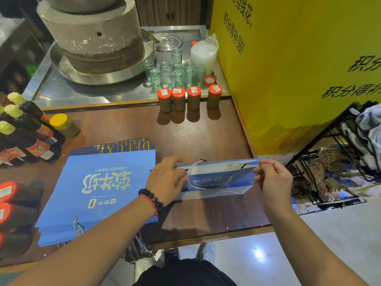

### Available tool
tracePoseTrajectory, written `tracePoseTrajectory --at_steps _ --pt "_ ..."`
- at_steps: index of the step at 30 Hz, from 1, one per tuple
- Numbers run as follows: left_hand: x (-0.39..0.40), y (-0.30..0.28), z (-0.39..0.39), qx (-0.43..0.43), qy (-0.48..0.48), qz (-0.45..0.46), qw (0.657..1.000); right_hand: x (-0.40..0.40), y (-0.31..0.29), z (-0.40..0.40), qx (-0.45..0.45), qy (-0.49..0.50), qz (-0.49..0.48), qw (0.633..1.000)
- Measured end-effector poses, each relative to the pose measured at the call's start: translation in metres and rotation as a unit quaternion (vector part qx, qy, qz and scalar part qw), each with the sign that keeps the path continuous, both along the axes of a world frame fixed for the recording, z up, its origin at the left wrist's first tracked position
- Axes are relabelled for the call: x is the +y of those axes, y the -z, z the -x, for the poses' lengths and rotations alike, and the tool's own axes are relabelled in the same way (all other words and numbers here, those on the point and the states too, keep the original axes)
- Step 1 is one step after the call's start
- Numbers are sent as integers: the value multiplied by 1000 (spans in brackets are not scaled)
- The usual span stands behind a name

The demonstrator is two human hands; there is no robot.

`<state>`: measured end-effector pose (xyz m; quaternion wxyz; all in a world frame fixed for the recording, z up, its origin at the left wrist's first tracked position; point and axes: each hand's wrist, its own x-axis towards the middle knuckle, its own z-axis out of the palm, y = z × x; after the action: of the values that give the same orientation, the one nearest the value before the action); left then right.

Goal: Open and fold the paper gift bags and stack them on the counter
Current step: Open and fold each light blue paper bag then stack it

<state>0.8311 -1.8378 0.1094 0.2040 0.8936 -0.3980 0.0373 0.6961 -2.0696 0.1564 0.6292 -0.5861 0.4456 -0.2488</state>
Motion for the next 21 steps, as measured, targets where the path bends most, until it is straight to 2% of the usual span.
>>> tracePoseTrajectory --at_steps 5,8,10,12,15,18,21 --pt "1 0 -2 3 11 -1 1000 12 26 14 57 -26 14 998" --pt "5 3 -4 12 29 -3 999 7 20 11 88 -49 102 990" --pt "7 4 -5 14 42 -3 999 -1 6 4 108 -100 196 970" --pt "9 5 -4 11 45 -2 999 -11 -10 -8 133 -175 269 938" --pt "9 6 -2 9 39 0 999 -25 -20 -32 224 -279 314 879" --pt "10 6 0 4 47 8 999 -33 -16 -55 340 -394 335 786" --pt "10 4 3 -3 45 8 999 -24 -12 -78 406 -506 291 704"
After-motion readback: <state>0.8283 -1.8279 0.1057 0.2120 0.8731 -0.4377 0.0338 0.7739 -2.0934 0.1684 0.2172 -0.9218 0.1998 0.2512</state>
